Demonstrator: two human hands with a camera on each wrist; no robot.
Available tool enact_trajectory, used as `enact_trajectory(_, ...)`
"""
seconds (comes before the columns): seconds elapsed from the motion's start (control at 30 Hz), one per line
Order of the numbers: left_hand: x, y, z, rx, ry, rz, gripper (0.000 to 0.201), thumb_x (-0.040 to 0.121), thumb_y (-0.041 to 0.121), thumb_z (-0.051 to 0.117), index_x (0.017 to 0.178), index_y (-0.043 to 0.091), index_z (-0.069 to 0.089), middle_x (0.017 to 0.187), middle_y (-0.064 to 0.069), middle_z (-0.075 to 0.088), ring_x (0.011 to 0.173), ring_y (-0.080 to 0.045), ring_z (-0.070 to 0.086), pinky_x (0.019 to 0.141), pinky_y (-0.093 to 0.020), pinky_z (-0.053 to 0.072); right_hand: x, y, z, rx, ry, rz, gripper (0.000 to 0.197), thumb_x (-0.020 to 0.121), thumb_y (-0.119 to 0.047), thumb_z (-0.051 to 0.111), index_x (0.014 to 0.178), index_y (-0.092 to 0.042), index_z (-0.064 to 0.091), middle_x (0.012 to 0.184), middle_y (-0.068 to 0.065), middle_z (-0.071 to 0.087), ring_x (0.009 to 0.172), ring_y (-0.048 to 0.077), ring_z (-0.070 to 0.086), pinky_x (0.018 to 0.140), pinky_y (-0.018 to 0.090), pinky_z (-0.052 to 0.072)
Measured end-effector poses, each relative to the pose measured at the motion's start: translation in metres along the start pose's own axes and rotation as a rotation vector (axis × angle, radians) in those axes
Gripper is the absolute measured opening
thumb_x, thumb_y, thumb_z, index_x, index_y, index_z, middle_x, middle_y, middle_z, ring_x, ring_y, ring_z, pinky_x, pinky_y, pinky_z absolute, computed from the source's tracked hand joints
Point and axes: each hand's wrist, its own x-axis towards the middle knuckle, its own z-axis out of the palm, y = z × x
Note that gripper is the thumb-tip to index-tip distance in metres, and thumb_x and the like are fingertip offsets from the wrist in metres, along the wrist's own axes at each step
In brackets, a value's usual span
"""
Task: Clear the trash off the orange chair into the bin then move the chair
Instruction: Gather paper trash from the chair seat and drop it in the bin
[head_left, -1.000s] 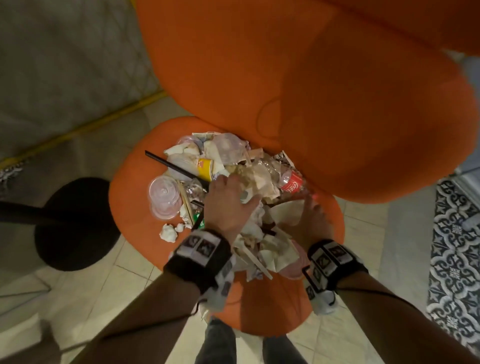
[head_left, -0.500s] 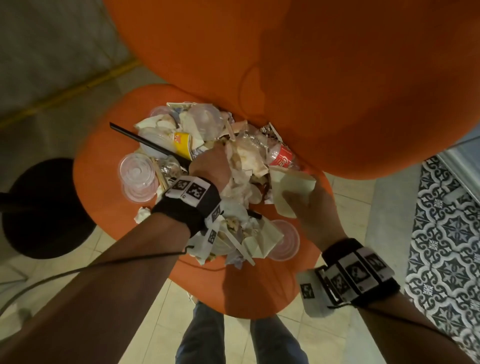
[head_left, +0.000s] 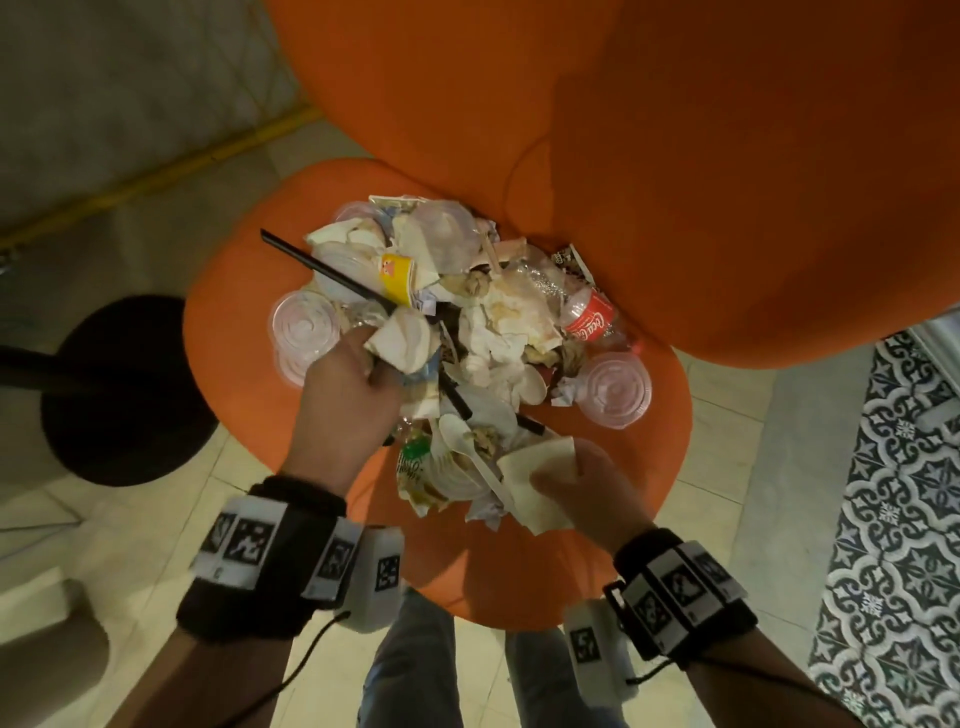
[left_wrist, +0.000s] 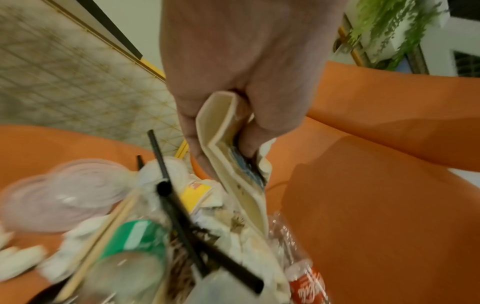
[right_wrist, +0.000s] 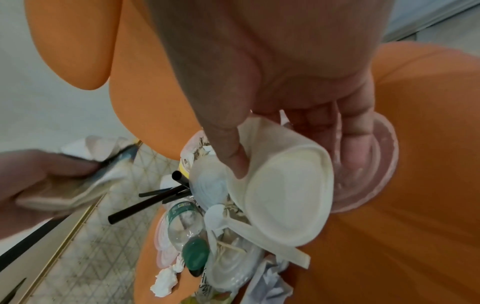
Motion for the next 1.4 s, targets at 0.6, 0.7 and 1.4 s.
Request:
enact_trajectory(0.6, 0.115, 0.028, -0.017, 0.088, -0.191, -0.067, 0.014, 0.082, 0.026, 0.067, 0.087, 0.013, 0.066, 0.083, -0.001, 0.063, 0.071, -0.014, 0.056, 0.059, -0.024, 0.042, 0.008, -0.030, -0.055, -0.190, 0.260, -0.344, 0.038, 0.081, -0.025, 0.070, 0.114, -0.010, 0.058, 0.103, -0.005, 0.056, 0.074, 0.007, 0.060, 0.054, 0.013, 0.047)
enact_trajectory(0.7, 0.148, 0.017, -0.020, 0.438, -0.401, 0.050, 0.047, 0.078, 0.039, 0.070, 0.113, 0.007, 0.063, 0.116, -0.011, 0.061, 0.102, -0.028, 0.057, 0.084, -0.036, 0.044, 0.005, -0.040, -0.060, -0.200, 0.348, -0.487, 0.044, 0.080, -0.018, 0.072, 0.120, -0.010, 0.058, 0.105, -0.003, 0.057, 0.081, 0.009, 0.058, 0.059, 0.004, 0.037)
enact_trajectory(1.4, 0.135, 0.046, -0.014, 0.147, -0.192, 0.279, 0.023, 0.083, 0.020, 0.068, 0.085, -0.003, 0.065, 0.092, -0.019, 0.062, 0.079, -0.029, 0.056, 0.068, -0.038, 0.042, 0.003, -0.074, -0.055, 0.190, 0.367, -0.684, 0.036, 0.078, -0.031, 0.072, 0.104, -0.041, 0.050, 0.110, -0.002, 0.058, 0.101, 0.018, 0.060, 0.072, 0.029, 0.055)
